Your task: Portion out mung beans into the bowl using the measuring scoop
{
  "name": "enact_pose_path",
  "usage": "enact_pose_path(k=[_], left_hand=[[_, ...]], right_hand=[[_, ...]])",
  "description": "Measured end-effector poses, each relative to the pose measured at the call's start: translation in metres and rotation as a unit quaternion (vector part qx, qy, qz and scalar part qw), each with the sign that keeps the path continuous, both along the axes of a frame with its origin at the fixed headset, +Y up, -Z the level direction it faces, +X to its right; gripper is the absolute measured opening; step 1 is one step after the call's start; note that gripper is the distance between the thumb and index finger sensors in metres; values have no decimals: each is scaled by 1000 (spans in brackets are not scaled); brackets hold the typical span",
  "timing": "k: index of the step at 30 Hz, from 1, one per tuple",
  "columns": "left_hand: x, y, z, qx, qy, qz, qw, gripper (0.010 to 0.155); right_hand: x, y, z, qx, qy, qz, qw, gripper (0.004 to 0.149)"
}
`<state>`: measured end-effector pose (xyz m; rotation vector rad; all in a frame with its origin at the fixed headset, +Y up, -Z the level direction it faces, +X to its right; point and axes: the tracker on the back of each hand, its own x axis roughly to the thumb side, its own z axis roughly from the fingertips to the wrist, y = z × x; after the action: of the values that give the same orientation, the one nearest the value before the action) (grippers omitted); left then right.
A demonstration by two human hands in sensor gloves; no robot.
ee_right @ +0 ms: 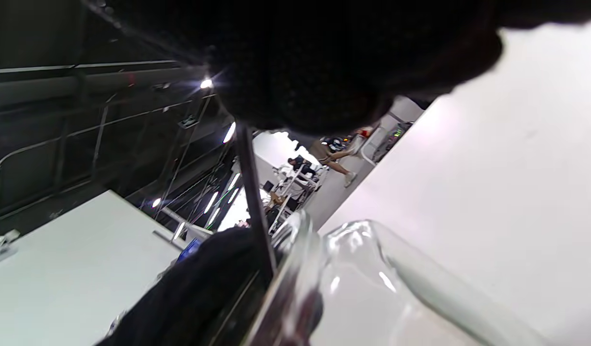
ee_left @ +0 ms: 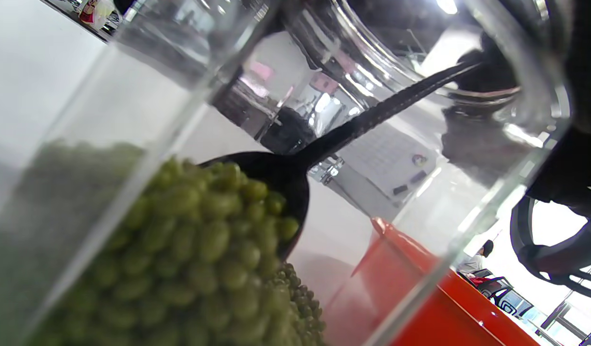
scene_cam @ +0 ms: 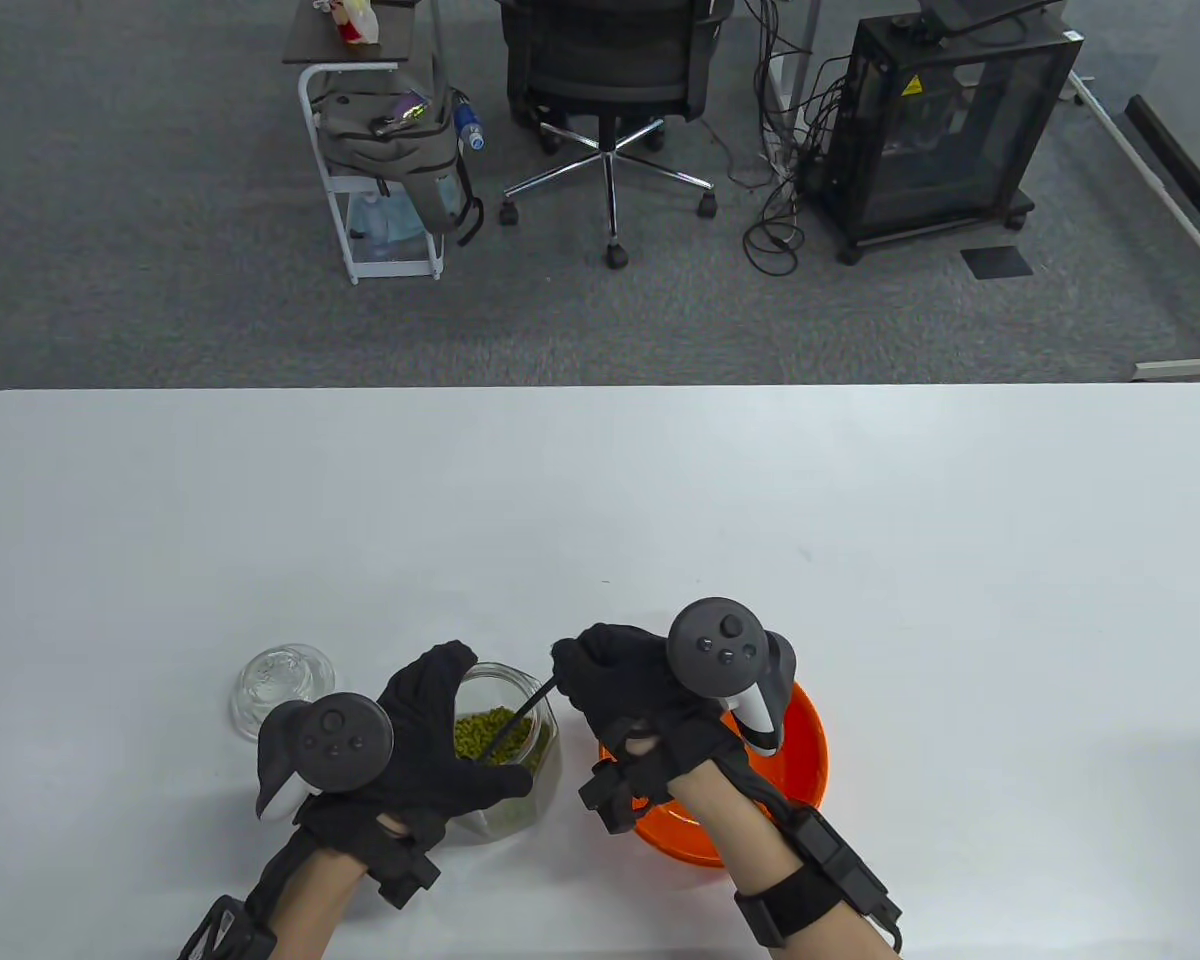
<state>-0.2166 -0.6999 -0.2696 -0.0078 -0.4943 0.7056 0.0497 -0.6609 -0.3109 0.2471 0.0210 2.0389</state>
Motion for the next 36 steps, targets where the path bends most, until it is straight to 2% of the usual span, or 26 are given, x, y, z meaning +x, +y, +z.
enact_pose_path(k=[6, 19, 36], left_hand=[[0, 0, 0, 0, 0, 0, 1000, 128], [0, 0, 0, -2, 0, 0, 1000, 128], [-1, -1, -1, -3, -1, 0, 1000, 128]], right_hand=[[13, -8, -2, -42, -35, -34, 998, 43], [40, -13, -4, -67, -55, -78, 993, 43], [72, -14, -8, -68, -75, -123, 987, 42]])
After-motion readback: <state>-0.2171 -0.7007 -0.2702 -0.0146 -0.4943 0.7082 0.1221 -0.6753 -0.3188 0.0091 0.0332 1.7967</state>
